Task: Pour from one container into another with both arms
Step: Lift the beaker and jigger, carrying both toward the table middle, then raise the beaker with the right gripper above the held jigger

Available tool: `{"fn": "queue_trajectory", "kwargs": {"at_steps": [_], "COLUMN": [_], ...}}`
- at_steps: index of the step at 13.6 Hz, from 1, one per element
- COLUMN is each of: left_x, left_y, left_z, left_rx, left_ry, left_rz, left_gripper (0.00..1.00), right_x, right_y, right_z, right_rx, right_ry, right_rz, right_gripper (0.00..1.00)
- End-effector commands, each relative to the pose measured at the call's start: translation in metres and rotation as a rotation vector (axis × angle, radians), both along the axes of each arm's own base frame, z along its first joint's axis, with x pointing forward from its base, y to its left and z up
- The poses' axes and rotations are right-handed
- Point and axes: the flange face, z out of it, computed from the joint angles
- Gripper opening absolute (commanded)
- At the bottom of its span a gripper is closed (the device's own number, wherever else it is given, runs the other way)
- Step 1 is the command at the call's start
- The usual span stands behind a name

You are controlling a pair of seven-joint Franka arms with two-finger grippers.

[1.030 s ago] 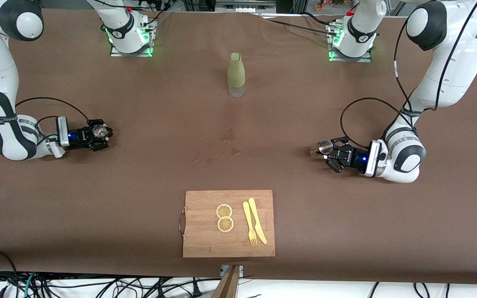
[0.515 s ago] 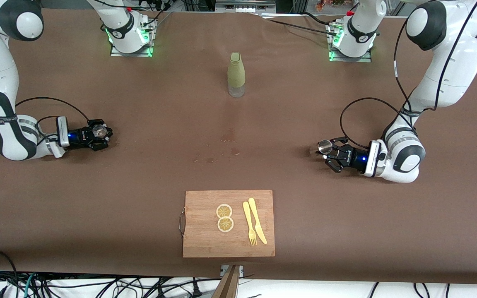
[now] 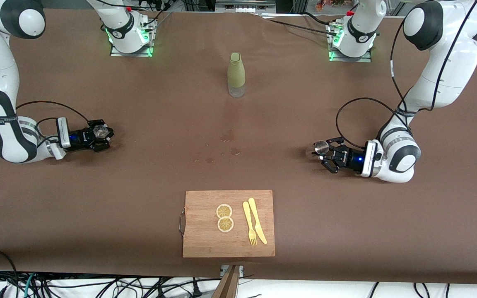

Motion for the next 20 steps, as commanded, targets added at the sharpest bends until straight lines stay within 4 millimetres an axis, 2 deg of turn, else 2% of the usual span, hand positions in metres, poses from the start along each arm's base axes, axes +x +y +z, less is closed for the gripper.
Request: {"fn": "queue_trajectory", "kwargs": {"at_steps": [1,2,5,7,10,11,12,14,15,18,20], "left_x": [-0.005,-0.010,-0.023,-0.024,-0.020,-0.019,-0.021,-0.016,-0.019,-0.018,-0.023], "left_y": [-0.037,-0.046,-0.093,-0.115,-0.144,-0.152,-0.163,-0.165,-0.175,-0.186,-0.200], "left_z": [0.003,-0.001,-0.011,-0.016,-0.019,-0.020,-0.021,-0.013,-0.012,-0.006,-0.004], "left_rx": [-0.052,-0.070,-0.094,-0.057,0.016,0.041,0.052,0.094,0.095,0.105,0.119], "left_ry": [-0.087,-0.110,-0.180,-0.190,-0.200,-0.202,-0.199,-0.215,-0.212,-0.209,-0.205], "left_rz": [0.030,0.049,0.122,0.152,0.212,0.242,0.245,0.268,0.263,0.292,0.294], "left_gripper": [0.00,0.00,0.00,0.00,0.00,0.00,0.00,0.00,0.00,0.00,0.00], "right_x": [0.013,0.015,0.026,0.037,0.044,0.048,0.052,0.057,0.060,0.065,0.067], "right_y": [0.019,0.029,0.063,0.091,0.130,0.151,0.164,0.182,0.193,0.227,0.245], "right_z": [0.049,0.066,0.112,0.131,0.140,0.151,0.162,0.177,0.184,0.187,0.188], "right_rx": [-0.045,-0.072,-0.103,-0.079,-0.051,-0.053,-0.084,-0.144,-0.145,-0.151,-0.176], "right_ry": [-0.032,-0.022,-0.035,-0.064,-0.025,-0.027,-0.025,-0.007,-0.016,0.009,0.021], "right_rz": [0.041,0.057,0.075,0.077,0.072,0.076,0.073,0.060,0.043,0.014,-0.004], "right_gripper": [0.00,0.00,0.00,0.00,0.00,0.00,0.00,0.00,0.00,0.00,0.00]}}
